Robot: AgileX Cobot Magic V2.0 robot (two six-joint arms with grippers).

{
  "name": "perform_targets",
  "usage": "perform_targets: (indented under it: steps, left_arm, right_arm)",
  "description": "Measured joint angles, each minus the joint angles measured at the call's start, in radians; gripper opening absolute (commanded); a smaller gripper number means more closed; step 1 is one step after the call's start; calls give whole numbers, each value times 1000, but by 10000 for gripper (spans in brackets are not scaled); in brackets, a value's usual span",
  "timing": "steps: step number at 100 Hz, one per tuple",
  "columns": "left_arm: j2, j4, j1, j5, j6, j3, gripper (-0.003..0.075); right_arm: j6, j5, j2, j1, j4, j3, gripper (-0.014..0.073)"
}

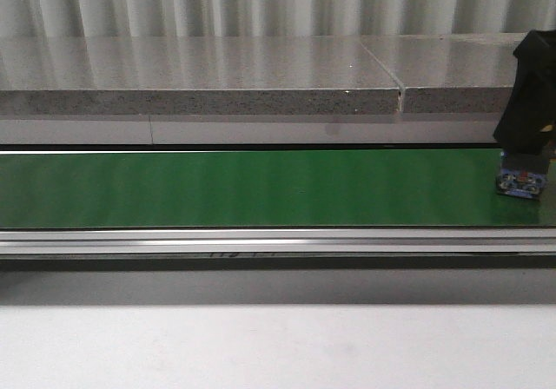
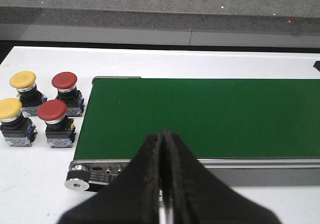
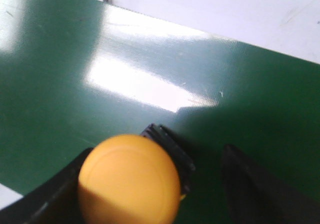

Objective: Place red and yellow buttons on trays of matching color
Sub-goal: 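Grasp the yellow button at the belt's far end with the right gripper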

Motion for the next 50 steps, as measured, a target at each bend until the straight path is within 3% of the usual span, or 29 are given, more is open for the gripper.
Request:
perform_targets:
  steps: [16, 23, 50]
  left_arm:
    - [0, 0, 0, 0, 0, 0, -20]
    - [0, 0, 0, 0, 0, 0, -20]
    - [0, 0, 0, 0, 0, 0, -20]
  right_arm:
    - [0, -30, 31, 0, 0, 0, 194]
    - [0, -36, 31, 0, 0, 0, 122]
    - [26, -33, 25, 0, 0, 0, 99]
